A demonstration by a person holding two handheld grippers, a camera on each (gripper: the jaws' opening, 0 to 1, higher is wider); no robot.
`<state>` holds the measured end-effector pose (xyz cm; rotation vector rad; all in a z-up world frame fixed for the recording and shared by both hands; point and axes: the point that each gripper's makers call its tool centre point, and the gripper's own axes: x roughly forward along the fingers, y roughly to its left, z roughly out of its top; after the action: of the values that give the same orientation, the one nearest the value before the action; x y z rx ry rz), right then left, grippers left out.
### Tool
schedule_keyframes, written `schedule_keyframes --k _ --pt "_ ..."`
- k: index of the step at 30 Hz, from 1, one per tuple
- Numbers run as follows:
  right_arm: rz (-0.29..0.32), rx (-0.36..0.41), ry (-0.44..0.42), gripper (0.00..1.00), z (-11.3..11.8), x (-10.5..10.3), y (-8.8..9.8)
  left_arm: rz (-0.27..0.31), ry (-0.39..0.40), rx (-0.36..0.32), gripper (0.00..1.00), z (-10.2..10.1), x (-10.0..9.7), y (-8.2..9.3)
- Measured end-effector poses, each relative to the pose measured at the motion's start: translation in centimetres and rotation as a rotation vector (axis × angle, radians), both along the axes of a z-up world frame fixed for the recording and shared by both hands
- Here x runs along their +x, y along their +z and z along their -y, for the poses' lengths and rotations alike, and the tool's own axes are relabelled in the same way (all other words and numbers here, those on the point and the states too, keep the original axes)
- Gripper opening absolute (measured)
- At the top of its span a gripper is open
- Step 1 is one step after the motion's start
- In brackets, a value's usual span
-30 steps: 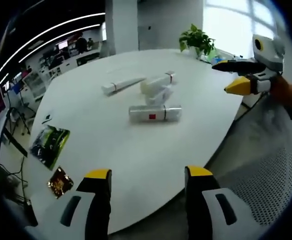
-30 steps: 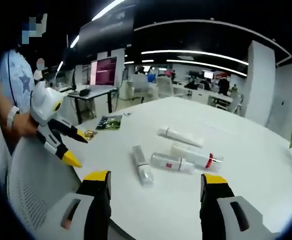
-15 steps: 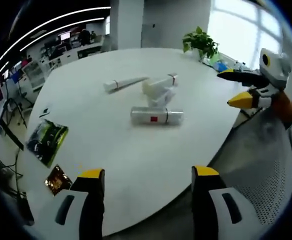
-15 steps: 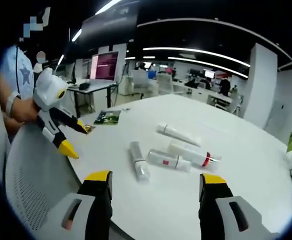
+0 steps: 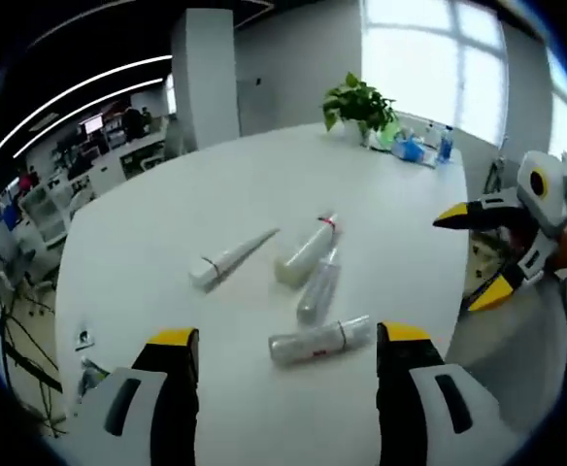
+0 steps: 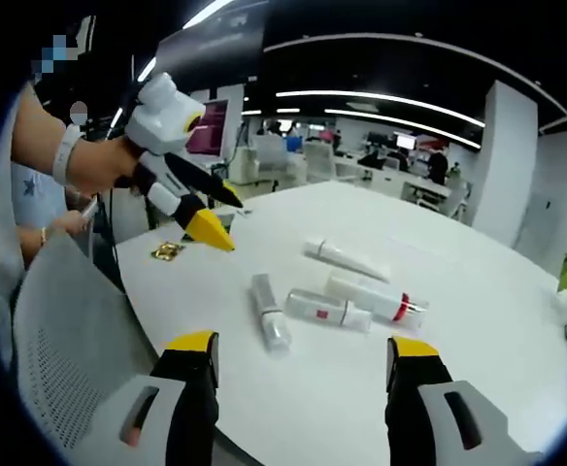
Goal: Arrange the skincare products in the storage area until every visible bottle or jar stands upright without overlapping.
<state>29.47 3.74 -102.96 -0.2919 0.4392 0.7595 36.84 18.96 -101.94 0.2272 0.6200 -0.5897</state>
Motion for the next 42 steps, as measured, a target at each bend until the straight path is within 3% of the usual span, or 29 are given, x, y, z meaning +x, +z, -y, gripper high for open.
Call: schedule_keyframes --k 9,15,21,25,29,34,42 --pt "-0.008 -0.01 0.0 0.7 0.0 -0.1 -0.3 0.026 -0.091 0.069 0.68 0.5 5.9 1.0" --pt "-0.017 -0.014 0.011 0.69 -0.2 -0.3 -0.4 0.025 -0.149 0.096 0.67 1.8 8.9 0.5" --pt "-0.019 -0.02 -0.003 0.69 0.1 -0.1 -0.6 0.003 -0.191 0.171 0.63 2.4 11.8 -1.3" --pt "-0.021 -0.016 -0.012 0.69 0.2 0.0 -0.5 -0.024 -0.217 0.179 0.65 3.1 13.1 -2.5" --pt "-0.021 -0.018 -0.001 0.69 0.0 -0.2 -0.6 -0.045 -0.276 0.252 0.63 3.2 14.5 -4.1" --pt "-0.031 -0.025 0.005 0.68 -0.2 -0.3 -0.8 -0.093 -0.26 0.244 0.64 2.8 16.2 -5.4" --pt "-0.059 -0.032 -0.001 0.67 0.0 -0.2 -1.3 -0.163 -0.31 0.27 0.64 3.0 17.7 -7.8"
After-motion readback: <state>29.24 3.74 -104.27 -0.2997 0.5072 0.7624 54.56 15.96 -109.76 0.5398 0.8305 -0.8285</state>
